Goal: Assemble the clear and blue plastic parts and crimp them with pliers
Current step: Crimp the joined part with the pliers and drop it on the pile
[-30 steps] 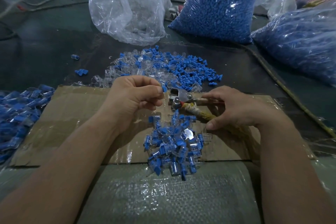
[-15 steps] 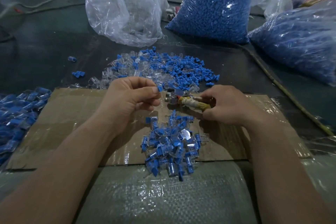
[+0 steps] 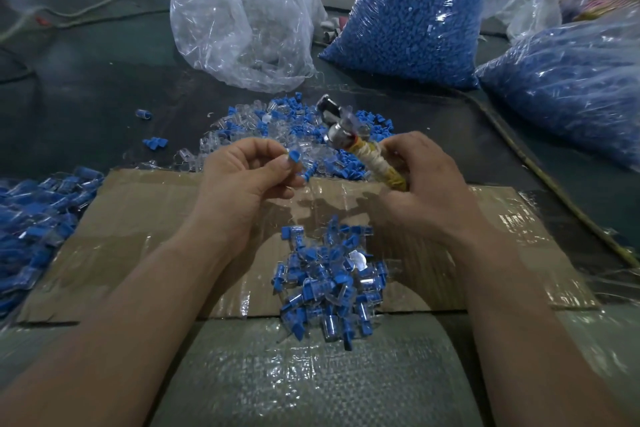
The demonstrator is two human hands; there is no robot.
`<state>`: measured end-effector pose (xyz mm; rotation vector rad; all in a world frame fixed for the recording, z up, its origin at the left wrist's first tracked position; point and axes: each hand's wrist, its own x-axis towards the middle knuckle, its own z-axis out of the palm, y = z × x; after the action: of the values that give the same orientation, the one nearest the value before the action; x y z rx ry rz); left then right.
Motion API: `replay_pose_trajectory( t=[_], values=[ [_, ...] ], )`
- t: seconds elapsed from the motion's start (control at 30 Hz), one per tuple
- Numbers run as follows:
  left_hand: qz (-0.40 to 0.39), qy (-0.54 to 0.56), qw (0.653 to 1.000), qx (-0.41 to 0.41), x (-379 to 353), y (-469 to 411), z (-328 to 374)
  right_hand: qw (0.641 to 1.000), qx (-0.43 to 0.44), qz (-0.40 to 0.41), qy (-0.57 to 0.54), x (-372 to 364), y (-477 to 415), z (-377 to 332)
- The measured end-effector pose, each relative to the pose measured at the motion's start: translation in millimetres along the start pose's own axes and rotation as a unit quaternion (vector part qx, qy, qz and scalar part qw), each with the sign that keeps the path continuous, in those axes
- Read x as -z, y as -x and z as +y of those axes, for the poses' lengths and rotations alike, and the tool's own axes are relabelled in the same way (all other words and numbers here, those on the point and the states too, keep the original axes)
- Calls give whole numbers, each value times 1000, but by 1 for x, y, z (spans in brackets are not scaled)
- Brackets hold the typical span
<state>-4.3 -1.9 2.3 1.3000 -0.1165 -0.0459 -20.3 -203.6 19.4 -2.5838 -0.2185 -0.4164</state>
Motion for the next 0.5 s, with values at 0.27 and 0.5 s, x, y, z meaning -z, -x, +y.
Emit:
replay_pose_trajectory(
  t=[0.27,0.5],
  values=[
    [26,-43,995,-83,0,0,-1,997,21,-74,11,-7,2,-9],
    [34,-64,992,-99,1,-1,-4,995,29,-99,1,-10,1,-9]
  ],
)
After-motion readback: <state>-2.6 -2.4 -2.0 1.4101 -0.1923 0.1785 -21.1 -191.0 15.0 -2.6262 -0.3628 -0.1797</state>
